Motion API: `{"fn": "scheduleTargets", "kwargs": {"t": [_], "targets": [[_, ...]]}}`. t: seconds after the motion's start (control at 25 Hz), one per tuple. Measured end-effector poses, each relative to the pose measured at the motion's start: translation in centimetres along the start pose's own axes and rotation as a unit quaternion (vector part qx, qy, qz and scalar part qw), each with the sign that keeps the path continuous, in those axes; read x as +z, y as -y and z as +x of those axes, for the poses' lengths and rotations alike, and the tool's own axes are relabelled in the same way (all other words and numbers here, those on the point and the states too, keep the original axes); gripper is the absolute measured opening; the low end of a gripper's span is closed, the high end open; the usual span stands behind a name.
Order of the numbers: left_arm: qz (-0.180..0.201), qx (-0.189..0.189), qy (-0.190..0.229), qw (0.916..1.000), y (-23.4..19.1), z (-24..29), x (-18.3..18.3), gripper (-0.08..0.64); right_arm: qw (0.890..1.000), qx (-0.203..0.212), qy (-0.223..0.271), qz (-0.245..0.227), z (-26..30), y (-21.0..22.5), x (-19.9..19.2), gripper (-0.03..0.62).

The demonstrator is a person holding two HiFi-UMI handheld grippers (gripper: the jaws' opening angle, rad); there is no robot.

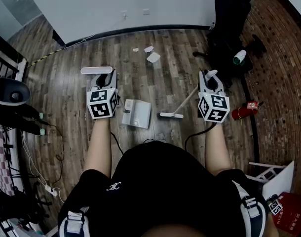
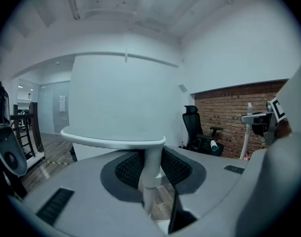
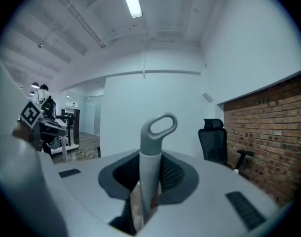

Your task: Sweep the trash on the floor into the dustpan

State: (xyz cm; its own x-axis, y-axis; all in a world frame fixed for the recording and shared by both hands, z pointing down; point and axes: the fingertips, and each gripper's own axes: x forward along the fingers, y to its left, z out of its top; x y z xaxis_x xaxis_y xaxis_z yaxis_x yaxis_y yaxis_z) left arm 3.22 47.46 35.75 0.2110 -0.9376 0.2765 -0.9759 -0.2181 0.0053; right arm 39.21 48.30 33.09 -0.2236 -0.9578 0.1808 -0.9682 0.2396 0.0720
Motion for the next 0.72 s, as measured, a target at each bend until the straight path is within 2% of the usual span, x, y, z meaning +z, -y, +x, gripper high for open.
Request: {"fn": "scheduleTargets", "kwargs": {"t": [0.2,0.44,0.72], "targets": [[-0.019,-0.004,0.002,0.9998,-2.9,-0.6,-1.0,0.109,1.000,-0.006,-0.007,-0.008,0.4,-2.1,0.5,0.081],[-0.030,-0.018,0.006,0.9994,-6.4,-1.9,-2.4,0.109,0.999,-0.042,-0.001,-0.027,-0.4,-5.1,0.8,0.081],[-0.030,-0.012,-0.021,0.9993,-9.7,0.1,-4.5,0.109,0.998,-0.045,0.000,-0.036,2.3,-6.3,1.5,0.081]]}}
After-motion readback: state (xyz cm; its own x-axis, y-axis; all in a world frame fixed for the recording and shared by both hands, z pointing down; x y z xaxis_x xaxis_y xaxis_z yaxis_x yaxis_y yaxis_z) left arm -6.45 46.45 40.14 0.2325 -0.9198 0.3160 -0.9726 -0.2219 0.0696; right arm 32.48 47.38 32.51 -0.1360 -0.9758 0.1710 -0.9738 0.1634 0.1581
